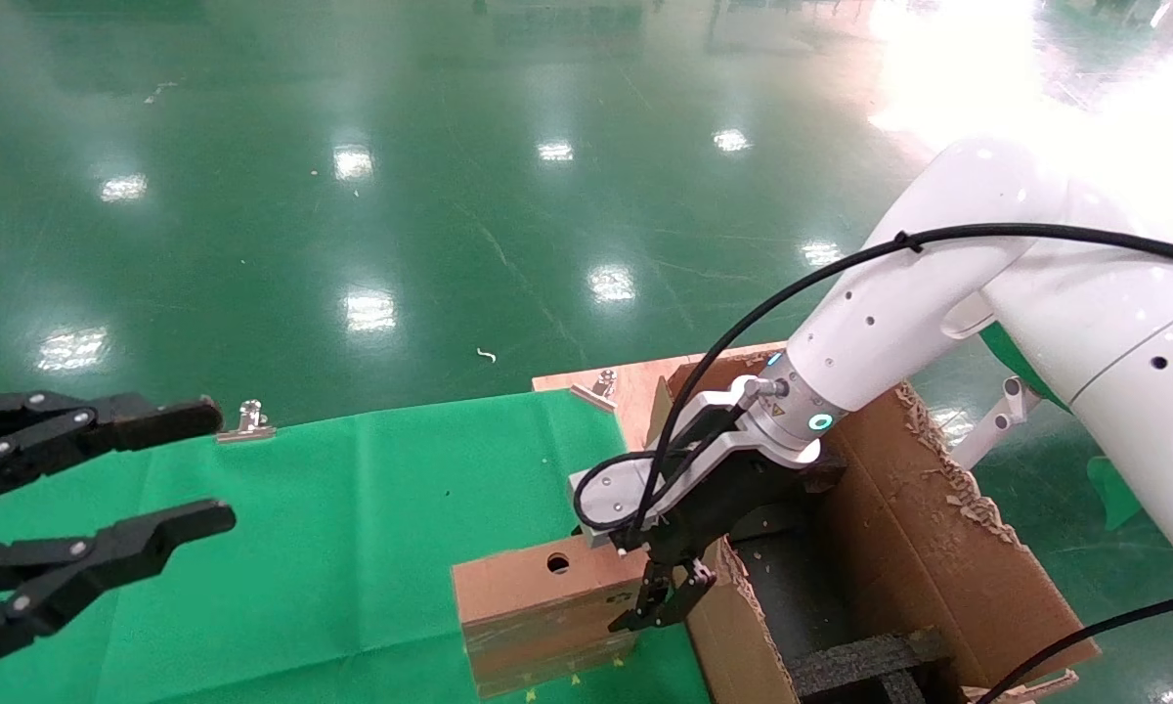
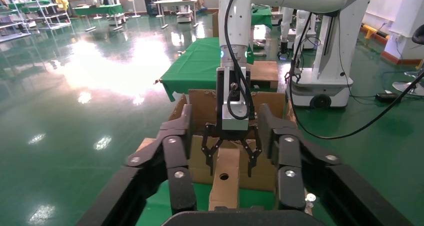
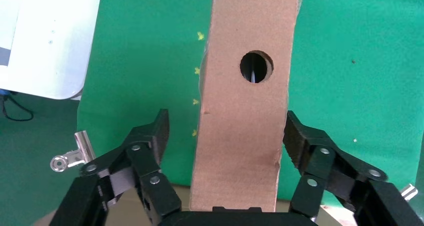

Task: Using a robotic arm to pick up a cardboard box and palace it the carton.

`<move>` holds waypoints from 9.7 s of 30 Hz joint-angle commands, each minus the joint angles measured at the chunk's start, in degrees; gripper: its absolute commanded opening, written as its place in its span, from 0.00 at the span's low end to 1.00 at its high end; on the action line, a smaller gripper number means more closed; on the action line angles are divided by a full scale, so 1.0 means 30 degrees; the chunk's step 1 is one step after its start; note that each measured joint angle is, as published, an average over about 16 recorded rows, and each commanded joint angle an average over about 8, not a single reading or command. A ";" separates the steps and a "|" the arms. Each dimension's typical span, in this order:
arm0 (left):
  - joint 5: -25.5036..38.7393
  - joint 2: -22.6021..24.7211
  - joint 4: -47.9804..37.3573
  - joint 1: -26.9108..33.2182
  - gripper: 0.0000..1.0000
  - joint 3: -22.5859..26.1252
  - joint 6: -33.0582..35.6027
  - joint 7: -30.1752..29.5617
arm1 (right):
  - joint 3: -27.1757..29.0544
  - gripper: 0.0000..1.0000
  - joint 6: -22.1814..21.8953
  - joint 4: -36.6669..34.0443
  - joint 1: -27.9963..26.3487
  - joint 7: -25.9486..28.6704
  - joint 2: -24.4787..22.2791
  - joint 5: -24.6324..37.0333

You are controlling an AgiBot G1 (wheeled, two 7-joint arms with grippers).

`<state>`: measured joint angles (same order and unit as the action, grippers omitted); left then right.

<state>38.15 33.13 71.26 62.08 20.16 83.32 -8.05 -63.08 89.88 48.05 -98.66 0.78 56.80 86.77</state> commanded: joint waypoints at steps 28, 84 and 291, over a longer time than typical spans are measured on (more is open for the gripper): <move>0.0000 0.0000 0.0000 0.0001 1.00 0.0001 0.0000 0.0001 | 0.0646 0.00 -0.0133 -0.1283 -0.1247 0.0379 -0.0247 -0.1190; -0.0007 -0.0003 -0.0003 -0.0002 1.00 0.0002 -0.0006 0.0004 | -1.2185 0.00 0.0483 0.0097 -1.3966 0.1718 -1.1647 -0.5238; -0.0027 -0.0015 -0.0027 -0.0013 1.00 0.0009 -0.0031 0.0014 | -1.2512 1.00 -1.7672 1.0037 -0.7884 3.5121 -0.9811 -0.4146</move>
<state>38.07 33.09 71.18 62.04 20.19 83.24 -8.01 -101.13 35.95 78.09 -121.76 106.66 27.54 75.89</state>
